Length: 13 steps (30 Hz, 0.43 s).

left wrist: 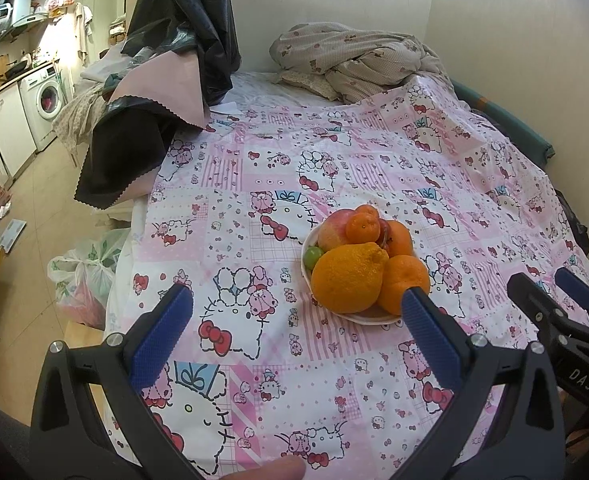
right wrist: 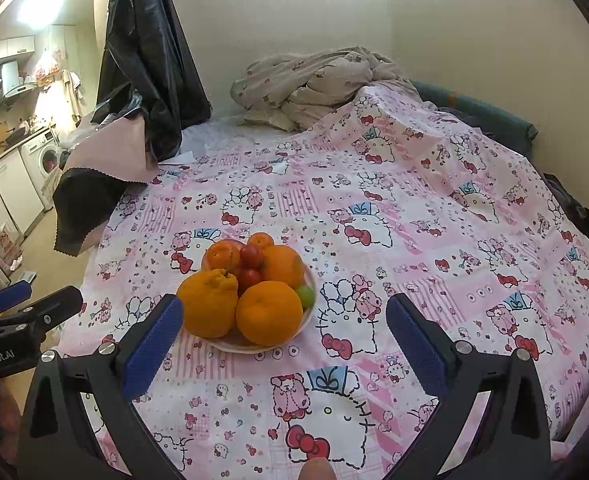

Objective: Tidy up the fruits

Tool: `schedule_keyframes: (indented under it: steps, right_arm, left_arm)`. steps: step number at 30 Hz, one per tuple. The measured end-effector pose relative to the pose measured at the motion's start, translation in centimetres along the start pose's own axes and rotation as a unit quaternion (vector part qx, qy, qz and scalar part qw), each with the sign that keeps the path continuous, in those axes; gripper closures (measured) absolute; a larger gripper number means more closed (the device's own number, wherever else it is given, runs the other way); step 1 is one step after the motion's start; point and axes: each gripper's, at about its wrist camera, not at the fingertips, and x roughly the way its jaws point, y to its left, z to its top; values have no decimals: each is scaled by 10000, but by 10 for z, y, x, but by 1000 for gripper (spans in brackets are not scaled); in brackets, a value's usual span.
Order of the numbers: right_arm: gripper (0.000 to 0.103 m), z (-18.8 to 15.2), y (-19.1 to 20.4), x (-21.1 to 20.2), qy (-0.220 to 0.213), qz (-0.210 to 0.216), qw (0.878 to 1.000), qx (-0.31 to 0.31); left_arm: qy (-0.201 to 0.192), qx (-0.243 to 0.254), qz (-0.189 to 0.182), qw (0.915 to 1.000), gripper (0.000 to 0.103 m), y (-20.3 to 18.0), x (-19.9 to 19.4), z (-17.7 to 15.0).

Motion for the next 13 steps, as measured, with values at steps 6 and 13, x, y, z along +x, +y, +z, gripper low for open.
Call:
schedule_keyframes:
  steps: [6, 13]
  right_arm:
    - [0, -1, 0, 0, -1, -4, 10000, -8]
    - [0, 2, 3, -1, -17, 2, 10000, -7]
  left_arm:
    - [6, -2, 6, 10000, 0, 0, 0, 0]
    - [-21, 1, 3, 10000, 0, 0, 0, 1]
